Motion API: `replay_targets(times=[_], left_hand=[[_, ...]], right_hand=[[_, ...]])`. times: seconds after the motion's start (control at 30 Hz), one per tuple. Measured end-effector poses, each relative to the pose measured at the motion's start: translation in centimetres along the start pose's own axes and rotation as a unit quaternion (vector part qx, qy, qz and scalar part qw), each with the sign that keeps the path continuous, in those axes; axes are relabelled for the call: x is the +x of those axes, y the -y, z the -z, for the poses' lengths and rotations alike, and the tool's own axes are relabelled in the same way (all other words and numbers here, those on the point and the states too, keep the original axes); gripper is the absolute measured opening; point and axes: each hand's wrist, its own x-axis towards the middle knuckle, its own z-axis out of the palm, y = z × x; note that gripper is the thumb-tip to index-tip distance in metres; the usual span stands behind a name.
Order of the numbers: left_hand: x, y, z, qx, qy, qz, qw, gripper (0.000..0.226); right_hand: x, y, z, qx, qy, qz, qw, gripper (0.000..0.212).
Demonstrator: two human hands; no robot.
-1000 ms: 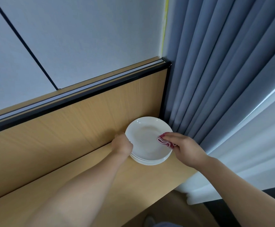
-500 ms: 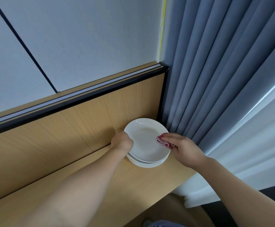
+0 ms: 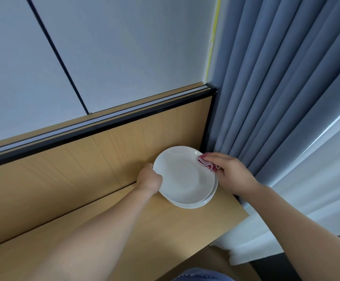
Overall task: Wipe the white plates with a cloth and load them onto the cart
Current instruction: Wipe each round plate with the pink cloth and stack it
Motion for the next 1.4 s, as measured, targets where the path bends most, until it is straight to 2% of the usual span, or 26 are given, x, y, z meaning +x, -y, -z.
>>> replay_targets(times=[0.3,0.7,0.93,1.23,1.4], left_hand=[[-3.1,6.8,6.4,-0.02,-0.013,-0.009,1.0,0.029],[-9.0,23.2,16.2,-0.072,-0.067,0.065,0.993,0.035],[-11.7,30.7,19.2,-0.08,-0.094,0.124,0.985,0.033],[-12.2,34.5,19.7,-0.087,-0.09,0.154,0.98,0.035],[-12.1,35.6,19.6,-0.099,-0.075,0.144,0.982,0.042]], right_hand=[[1.8,7.2,-3.8,0.009,0.006,0.076,0.997,0.058],[0.4,19.0,-17.0,0.06,0.132,0.138,0.98,0.058],[-1.3,23.8,-23.1,0.077,0.174,0.143,0.971,0.057],[-1.6,26.4,-27.9,0.056,0.225,0.121,0.965,0.059],[-0.9,26.9,-30.7,0.041,0.253,0.129,0.958,0.06]])
